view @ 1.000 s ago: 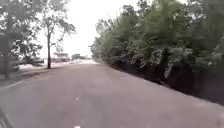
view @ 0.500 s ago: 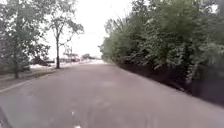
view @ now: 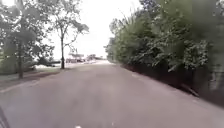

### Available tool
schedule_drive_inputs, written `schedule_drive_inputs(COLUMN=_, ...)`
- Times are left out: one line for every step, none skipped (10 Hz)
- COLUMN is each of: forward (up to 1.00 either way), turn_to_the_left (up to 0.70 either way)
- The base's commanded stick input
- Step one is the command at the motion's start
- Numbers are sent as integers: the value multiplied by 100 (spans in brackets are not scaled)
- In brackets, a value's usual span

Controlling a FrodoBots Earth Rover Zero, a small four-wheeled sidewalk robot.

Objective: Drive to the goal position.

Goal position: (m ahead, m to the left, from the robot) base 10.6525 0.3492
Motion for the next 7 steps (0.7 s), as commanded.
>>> schedule_drive_inputs(forward=100, turn_to_the_left=-6)
schedule_drive_inputs(forward=100, turn_to_the_left=-6)
schedule_drive_inputs(forward=100, turn_to_the_left=-7)
schedule_drive_inputs(forward=100, turn_to_the_left=-7)
schedule_drive_inputs(forward=100, turn_to_the_left=-8)
schedule_drive_inputs(forward=100, turn_to_the_left=-8)
schedule_drive_inputs(forward=100, turn_to_the_left=-7)
